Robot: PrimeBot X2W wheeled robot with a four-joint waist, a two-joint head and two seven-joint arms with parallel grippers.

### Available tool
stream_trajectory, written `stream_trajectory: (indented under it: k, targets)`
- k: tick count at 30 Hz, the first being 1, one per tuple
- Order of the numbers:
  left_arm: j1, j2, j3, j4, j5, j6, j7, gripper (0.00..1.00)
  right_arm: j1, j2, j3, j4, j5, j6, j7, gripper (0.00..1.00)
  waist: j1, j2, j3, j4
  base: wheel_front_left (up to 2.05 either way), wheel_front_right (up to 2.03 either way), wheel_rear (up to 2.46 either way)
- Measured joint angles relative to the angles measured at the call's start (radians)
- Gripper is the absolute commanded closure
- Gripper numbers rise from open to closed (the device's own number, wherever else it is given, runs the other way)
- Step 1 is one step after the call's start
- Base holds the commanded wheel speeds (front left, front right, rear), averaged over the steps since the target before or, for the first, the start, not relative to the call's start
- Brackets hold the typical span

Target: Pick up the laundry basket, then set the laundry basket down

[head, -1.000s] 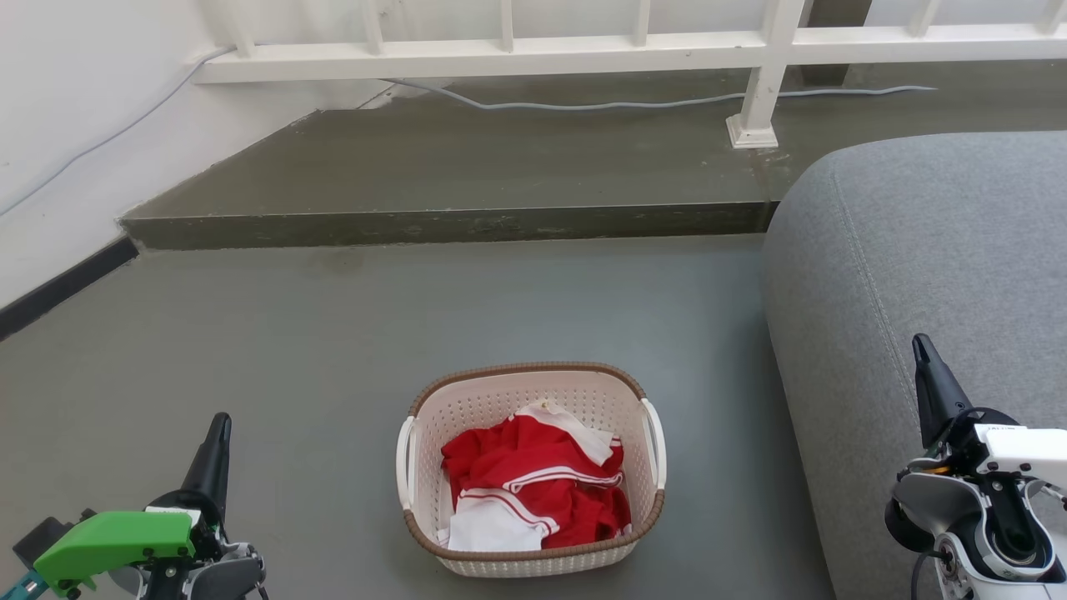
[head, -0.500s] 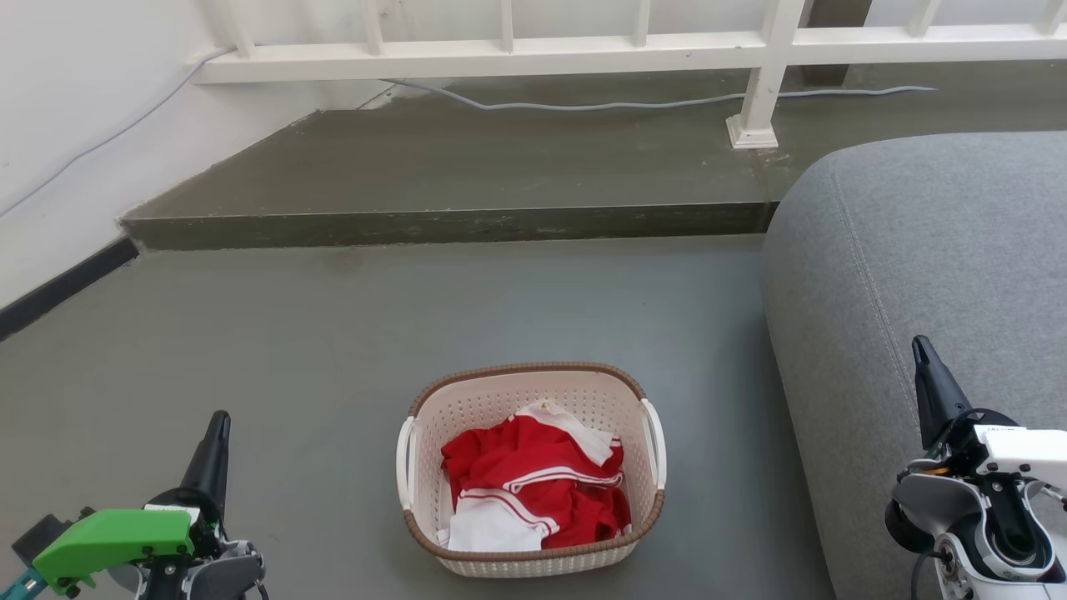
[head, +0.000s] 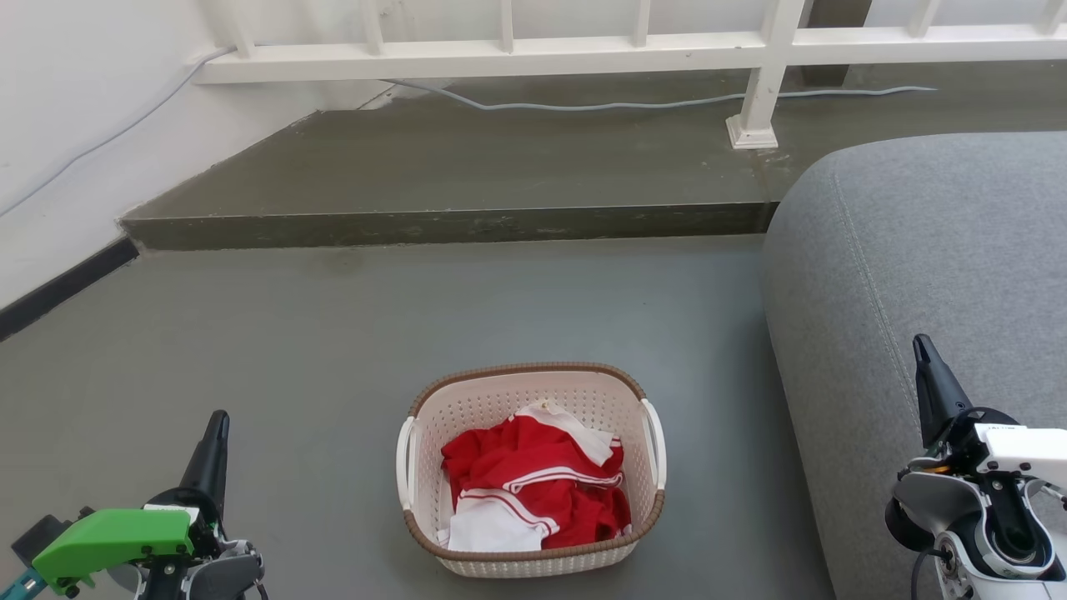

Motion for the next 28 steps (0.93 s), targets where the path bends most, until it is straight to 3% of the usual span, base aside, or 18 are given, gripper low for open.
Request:
stream_trajectory:
  k: [28]
  targets:
    - [-0.001, 0.000, 0.004, 0.012, 0.000, -0.001, 0.001, 1.00, -0.009, 0.001, -0.004, 0.009, 0.000, 0.000, 0.001, 1.00, 0.0000, 0.0000, 0.000, 0.000, 0.00, 0.00, 0.00]
